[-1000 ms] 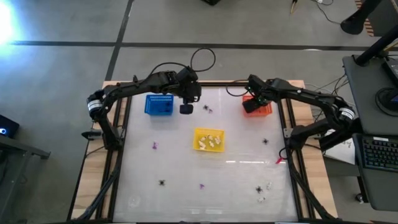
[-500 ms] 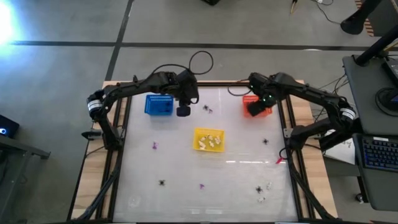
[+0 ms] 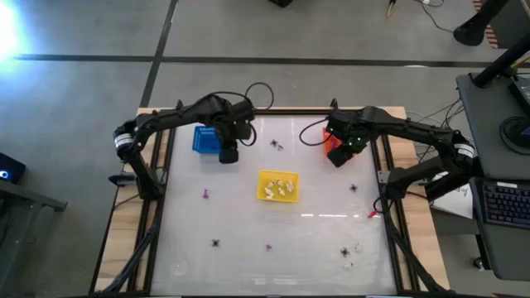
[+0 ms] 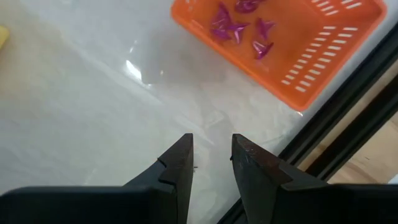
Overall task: Sort Halloween decoration
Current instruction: Put the white skeleton toy into the yellow bin
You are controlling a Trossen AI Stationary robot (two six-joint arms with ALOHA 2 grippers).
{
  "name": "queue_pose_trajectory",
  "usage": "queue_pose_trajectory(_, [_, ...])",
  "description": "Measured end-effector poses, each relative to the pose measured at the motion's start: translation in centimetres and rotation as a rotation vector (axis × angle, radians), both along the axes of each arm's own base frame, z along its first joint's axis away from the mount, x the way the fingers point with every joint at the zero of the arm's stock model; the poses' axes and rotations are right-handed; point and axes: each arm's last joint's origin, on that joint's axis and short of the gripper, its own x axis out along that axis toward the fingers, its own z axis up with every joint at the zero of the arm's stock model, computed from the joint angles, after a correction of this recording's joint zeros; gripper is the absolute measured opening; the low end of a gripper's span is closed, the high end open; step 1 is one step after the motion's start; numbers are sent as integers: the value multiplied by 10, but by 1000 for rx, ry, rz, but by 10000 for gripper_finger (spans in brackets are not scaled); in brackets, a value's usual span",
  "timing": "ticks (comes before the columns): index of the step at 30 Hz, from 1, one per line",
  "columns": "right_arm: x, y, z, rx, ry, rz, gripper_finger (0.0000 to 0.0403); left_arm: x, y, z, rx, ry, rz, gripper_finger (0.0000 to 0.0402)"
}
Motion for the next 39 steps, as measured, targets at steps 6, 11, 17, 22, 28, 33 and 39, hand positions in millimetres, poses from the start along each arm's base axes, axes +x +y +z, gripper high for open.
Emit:
queue_pose_trajectory(6, [7,21,1,1,-5,35,108,-7,-14,2,-81,68,-3,68])
queue_pose_trajectory(11, [8,48,7,-4,-42,33,112,-9,-28,9,-83,69,-10,68])
queue_pose_trajectory(17, [6,85,15,-10,-96,-68,121,-19,-50,29,-66,12,-32,68])
queue_pose_trajectory(22, [5,116,14,-5,-106,-133,134,-36,-70,50,-52,-59,-45,68])
queue_pose_trajectory(28, [3,150,7,8,-88,-246,154,-57,-92,73,-45,-158,-46,68])
queue_pose_trajectory(33, [-1,175,-4,-2,-57,-313,170,-69,-105,88,-38,-256,-74,68])
queue_pose_trajectory(39, [-5,204,-22,-22,16,-434,184,-78,-109,97,-34,-308,-81,68])
